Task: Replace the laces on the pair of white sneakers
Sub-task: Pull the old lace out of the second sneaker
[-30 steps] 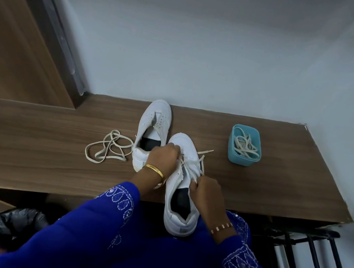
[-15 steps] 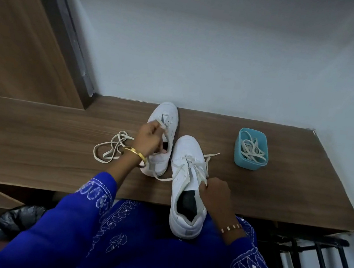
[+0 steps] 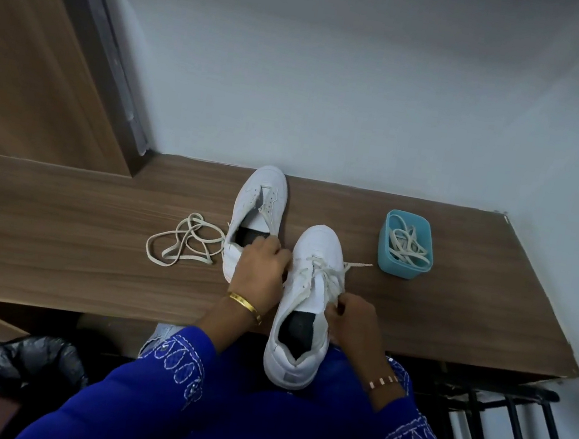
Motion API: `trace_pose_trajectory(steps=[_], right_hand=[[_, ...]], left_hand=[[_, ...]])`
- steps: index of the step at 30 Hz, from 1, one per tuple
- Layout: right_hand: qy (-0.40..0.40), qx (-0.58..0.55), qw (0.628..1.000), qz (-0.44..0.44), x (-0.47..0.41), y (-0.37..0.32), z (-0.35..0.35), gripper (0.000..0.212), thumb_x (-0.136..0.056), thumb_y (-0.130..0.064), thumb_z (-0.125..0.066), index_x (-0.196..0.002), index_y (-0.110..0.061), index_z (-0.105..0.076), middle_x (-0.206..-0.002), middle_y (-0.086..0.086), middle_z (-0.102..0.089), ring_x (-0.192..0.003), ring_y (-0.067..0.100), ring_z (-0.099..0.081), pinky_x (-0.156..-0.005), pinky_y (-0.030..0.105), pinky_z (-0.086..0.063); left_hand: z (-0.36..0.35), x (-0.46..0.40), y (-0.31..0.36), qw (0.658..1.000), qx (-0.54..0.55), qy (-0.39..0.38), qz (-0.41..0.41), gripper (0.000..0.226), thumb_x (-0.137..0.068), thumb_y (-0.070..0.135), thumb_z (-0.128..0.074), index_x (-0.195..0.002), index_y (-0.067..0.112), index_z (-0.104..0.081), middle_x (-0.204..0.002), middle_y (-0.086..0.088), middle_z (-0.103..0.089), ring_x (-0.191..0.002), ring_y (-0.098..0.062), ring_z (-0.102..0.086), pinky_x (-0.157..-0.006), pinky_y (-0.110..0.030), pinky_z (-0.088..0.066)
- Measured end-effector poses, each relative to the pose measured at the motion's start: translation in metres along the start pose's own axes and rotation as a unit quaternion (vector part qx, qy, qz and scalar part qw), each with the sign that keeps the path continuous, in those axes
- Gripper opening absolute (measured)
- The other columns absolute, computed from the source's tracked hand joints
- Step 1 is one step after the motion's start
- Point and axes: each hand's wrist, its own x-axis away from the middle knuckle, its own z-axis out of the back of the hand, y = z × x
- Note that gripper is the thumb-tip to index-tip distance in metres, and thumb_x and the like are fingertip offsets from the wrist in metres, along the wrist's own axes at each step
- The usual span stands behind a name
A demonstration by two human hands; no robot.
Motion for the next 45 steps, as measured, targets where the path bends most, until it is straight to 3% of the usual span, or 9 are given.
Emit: trace_pose_trajectory(steps=[5, 7, 11, 19, 27, 32, 35, 40, 45], right_hand=[[0.004, -0.131, 0.991, -0.017, -0.007, 0.0, 0.008, 0.019, -0.088, -0.028, -0.06, -0.078, -0.012, -0.061, -0.074, 0.003, -0.063, -0.073, 0.022, -0.063, -0.073, 0.041, -0.054], [0.031, -0.151, 0.988, 0.001, -0.015, -0.003, 0.013, 0.016, -0.091, -0.017, -0.051, -0.1, -0.011, -0.063, -0.089, 0.011, -0.068, -0.084, 0.028, -0.065, -0.078, 0.047, -0.053], [-0.013, -0.05, 0.996, 0.076, -0.033, -0.014, 0.013, 0.038, -0.091, -0.006, -0.042, -0.127, -0.01, -0.054, -0.117, 0.017, -0.063, -0.105, 0.03, -0.059, -0.092, 0.036, -0.045], [0.016, -0.025, 0.996, 0.08, -0.038, -0.012, 0.006, 0.009, -0.086, -0.005, -0.053, -0.082, -0.001, -0.06, -0.081, 0.018, -0.064, -0.074, 0.028, -0.057, -0.066, 0.031, -0.043], [0.032, -0.209, 0.977, -0.037, -0.053, 0.013, 0.061, 0.018, -0.093, -0.019, -0.053, -0.084, -0.004, -0.055, -0.075, 0.008, -0.059, -0.057, 0.015, -0.057, -0.043, 0.018, -0.051], [0.174, -0.132, 0.974, -0.067, -0.06, 0.035, 0.074, 0.015, -0.093, -0.019, -0.052, -0.082, -0.009, -0.052, -0.098, 0.019, -0.061, -0.074, 0.02, -0.058, -0.051, 0.021, -0.046], [0.229, -0.057, 0.972, -0.023, -0.045, 0.024, 0.053, 0.026, -0.088, -0.025, -0.059, -0.104, -0.005, -0.052, -0.111, 0.015, -0.053, -0.094, 0.025, -0.057, -0.068, 0.029, -0.049], [-0.037, -0.01, 0.999, 0.022, -0.009, -0.017, 0.007, 0.03, -0.082, -0.031, -0.064, -0.094, -0.004, -0.057, -0.092, 0.009, -0.06, -0.083, 0.021, -0.055, -0.066, 0.027, -0.038], [-0.025, -0.002, 0.999, 0.026, -0.01, -0.013, 0.004, 0.018, -0.081, -0.009, -0.058, -0.093, 0.004, -0.059, -0.092, 0.017, -0.063, -0.075, 0.019, -0.048, -0.061, 0.023, -0.03]], left_hand=[[-0.012, 0.015, 0.016, 0.986, 0.147, -0.055, 0.056, 0.017, -0.081, 0.011, -0.055, -0.096, 0.005, -0.058, -0.094, -0.012, -0.055, -0.083, -0.027, -0.055, -0.069, -0.032, -0.043], [-0.016, 0.016, 0.017, 0.982, 0.167, -0.055, 0.069, 0.024, -0.083, 0.019, -0.058, -0.103, 0.007, -0.056, -0.097, -0.01, -0.057, -0.087, -0.024, -0.055, -0.07, -0.026, -0.04], [-0.02, 0.014, 0.015, 0.98, 0.171, -0.076, 0.068, 0.041, -0.08, 0.032, -0.065, -0.111, 0.009, -0.051, -0.103, -0.008, -0.059, -0.094, -0.022, -0.056, -0.07, -0.02, -0.034], [-0.023, 0.013, 0.018, 0.978, 0.164, -0.075, 0.107, 0.034, -0.082, 0.01, -0.053, -0.116, 0.005, -0.048, -0.106, -0.016, -0.056, -0.096, -0.031, -0.056, -0.072, -0.029, -0.039], [-0.027, 0.009, 0.021, 0.98, 0.139, -0.049, 0.134, 0.038, -0.086, 0.001, -0.042, -0.124, 0.003, -0.044, -0.111, -0.022, -0.054, -0.095, -0.037, -0.056, -0.072, -0.037, -0.042], [-0.028, 0.011, 0.019, 0.972, 0.185, -0.037, 0.14, 0.037, -0.085, 0.003, -0.046, -0.122, 0.001, -0.047, -0.115, -0.021, -0.054, -0.1, -0.036, -0.055, -0.082, -0.04, -0.047], [-0.032, 0.015, 0.016, 0.966, 0.212, -0.024, 0.145, 0.03, -0.086, 0.005, -0.049, -0.116, 0.001, -0.05, -0.107, -0.018, -0.058, -0.095, -0.034, -0.057, -0.076, -0.034, -0.044], [-0.03, 0.021, 0.015, 0.953, 0.258, 0.01, 0.155, 0.017, -0.091, 0.014, -0.052, -0.101, 0.0, -0.054, -0.088, -0.013, -0.064, -0.081, -0.024, -0.057, -0.061, -0.02, -0.028], [-0.034, 0.018, 0.007, 0.946, 0.267, 0.006, 0.182, 0.012, -0.091, 0.012, -0.051, -0.098, 0.003, -0.054, -0.078, -0.015, -0.064, -0.077, -0.031, -0.059, -0.06, -0.027, -0.029]])
